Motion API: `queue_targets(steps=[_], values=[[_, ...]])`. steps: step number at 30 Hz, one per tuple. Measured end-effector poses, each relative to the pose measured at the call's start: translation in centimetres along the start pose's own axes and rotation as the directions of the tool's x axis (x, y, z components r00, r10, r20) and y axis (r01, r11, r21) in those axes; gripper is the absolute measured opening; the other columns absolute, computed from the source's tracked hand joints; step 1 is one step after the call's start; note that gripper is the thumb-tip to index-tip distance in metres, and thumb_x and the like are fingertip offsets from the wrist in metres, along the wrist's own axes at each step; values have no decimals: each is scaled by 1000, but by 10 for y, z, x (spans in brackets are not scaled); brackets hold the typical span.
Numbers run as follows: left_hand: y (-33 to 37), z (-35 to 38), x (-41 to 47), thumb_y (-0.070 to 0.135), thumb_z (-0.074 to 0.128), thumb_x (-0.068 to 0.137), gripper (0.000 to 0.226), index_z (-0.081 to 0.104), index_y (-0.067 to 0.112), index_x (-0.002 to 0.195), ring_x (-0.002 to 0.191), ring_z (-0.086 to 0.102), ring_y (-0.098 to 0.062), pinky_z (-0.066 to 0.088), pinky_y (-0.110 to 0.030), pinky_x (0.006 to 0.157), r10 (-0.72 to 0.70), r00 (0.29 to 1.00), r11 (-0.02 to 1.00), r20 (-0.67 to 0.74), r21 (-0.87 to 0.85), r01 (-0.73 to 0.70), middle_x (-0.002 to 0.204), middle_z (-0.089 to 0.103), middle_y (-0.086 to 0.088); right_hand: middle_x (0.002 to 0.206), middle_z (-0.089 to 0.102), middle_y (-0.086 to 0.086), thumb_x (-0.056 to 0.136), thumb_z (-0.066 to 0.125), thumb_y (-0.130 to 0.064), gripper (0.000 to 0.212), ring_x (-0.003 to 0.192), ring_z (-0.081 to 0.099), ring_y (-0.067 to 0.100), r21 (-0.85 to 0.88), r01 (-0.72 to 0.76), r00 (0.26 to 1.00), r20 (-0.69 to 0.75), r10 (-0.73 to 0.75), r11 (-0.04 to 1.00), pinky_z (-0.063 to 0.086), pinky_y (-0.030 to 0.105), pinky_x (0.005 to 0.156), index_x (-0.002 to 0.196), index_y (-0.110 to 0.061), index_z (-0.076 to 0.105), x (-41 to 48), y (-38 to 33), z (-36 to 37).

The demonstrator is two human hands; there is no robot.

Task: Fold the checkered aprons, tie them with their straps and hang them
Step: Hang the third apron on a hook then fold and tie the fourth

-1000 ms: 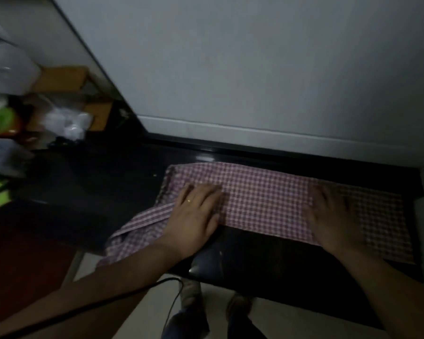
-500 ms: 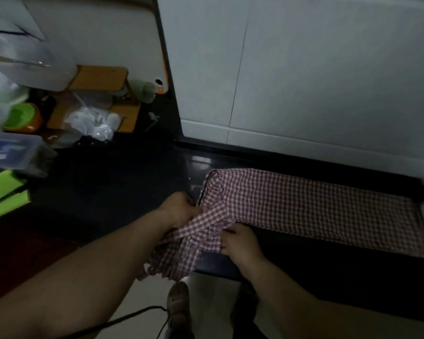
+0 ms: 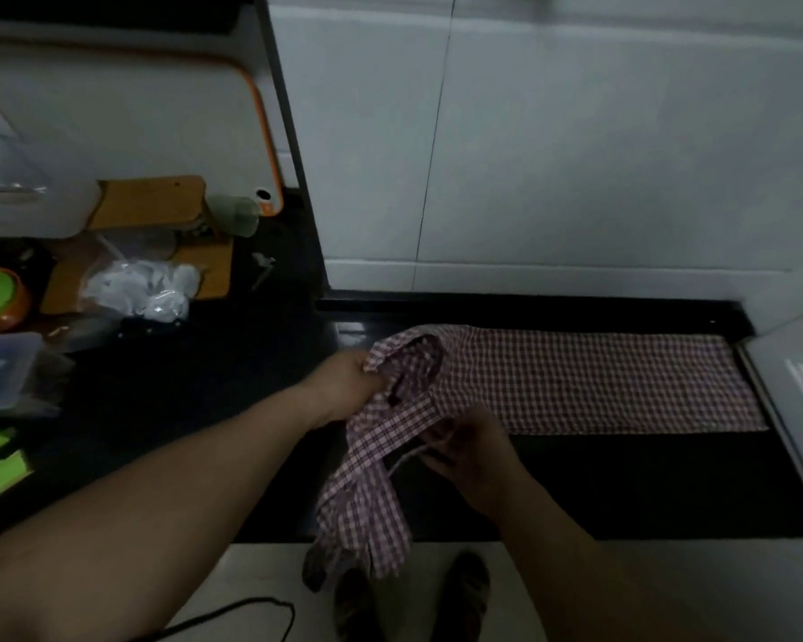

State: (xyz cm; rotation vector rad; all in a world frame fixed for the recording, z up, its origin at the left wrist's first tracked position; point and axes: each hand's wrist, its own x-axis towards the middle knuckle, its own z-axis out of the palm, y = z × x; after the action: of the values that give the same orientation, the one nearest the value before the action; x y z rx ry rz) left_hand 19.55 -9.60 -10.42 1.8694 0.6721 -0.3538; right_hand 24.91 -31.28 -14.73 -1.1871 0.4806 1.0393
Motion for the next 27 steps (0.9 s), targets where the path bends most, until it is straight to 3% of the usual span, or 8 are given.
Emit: queue_targets(steps=[2, 4, 8, 12, 16, 20, 23, 27], values=[[15, -29, -6, 38, 67, 96, 13, 65, 26, 101, 92, 71, -22, 48, -29, 71, 199, 976, 848, -90, 516, -125, 109, 74, -4, 111, 70, 15, 99, 52, -27, 20, 112, 67, 33, 126, 8, 999, -48, -2, 992, 50, 54, 102, 108, -12, 62, 1, -11, 4], [27, -52, -12, 42, 64, 94, 28, 55, 24, 114, 91, 69, -30, 42, -34, 69, 417, 906, 458, -79, 879, -134, 110, 65, -5, 105, 71, 15, 103, 52, -20, 15, 101, 68, 31, 105, 11, 995, -95, -1, 994, 53, 47, 95, 105, -10, 63, 3, -16, 11], [23, -70, -15, 25, 80, 81, 65, 42, 23, 133, 111, 55, -31, 43, -45, 93, 478, 875, -5, 73, 997, -80, 128, 48, -9, 106, 73, 18, 106, 54, -22, 21, 96, 69, 31, -64, -99, 987, -134, 89, 993, 56, 40, 82, 111, -5, 65, -5, -10, 11], [-32, -65, -16, 43, 61, 92, 69, 34, 26, 154, 141, 35, -31, 28, -54, 114, 137, 988, 93, -66, 994, 53, 152, 36, -8, 108, 73, 21, 105, 54, -39, 42, 96, 71, 33, -302, -237, 968, -156, 197, 923, 56, 40, 74, 115, 0, 64, -12, 1, -10], [-73, -55, -24, 60, 58, 92, 87, 17, 31, 162, 152, 24, -34, 30, -61, 115, 89, 907, 543, -412, 783, 303, 166, 24, -11, 89, 73, 18, 105, 56, -34, 34, 72, 69, 26, -544, -70, 966, -247, -80, 836, 58, 42, 66, 100, -2, 65, -12, 5, -19], [-84, -53, -26, 67, 76, 78, 110, 19, 22, 160, 144, 38, -43, 36, -59, 112, -265, 723, 825, -638, 238, 512, 157, 33, -20, 107, 66, 10, 93, 70, -28, 26, 97, 63, 26, -971, 222, 663, 81, -744, 92, 56, 49, 87, 111, -13, 61, 9, -15, -34], [-93, -57, -17, 55, 86, 66, 95, 46, 13, 141, 128, 57, -45, 47, -52, 109, -427, 730, 871, -534, -24, 491, 141, 57, -24, 155, 44, 13, 94, 64, -46, 69, 140, 43, 34, -958, 131, 774, 259, -578, -254, 40, 56, 113, 154, -26, 38, 27, -37, -44], [-93, -58, -7, 39, 70, 77, 31, 61, 16, 97, 100, 68, -41, 56, -42, 88, -220, 776, 943, -591, 76, 325, 107, 69, -22, 174, 3, 4, 102, 34, -64, 74, 160, 5, 29, -914, 36, 871, 227, -435, -403, 14, 56, 127, 164, -36, 4, 35, -48, -69]])
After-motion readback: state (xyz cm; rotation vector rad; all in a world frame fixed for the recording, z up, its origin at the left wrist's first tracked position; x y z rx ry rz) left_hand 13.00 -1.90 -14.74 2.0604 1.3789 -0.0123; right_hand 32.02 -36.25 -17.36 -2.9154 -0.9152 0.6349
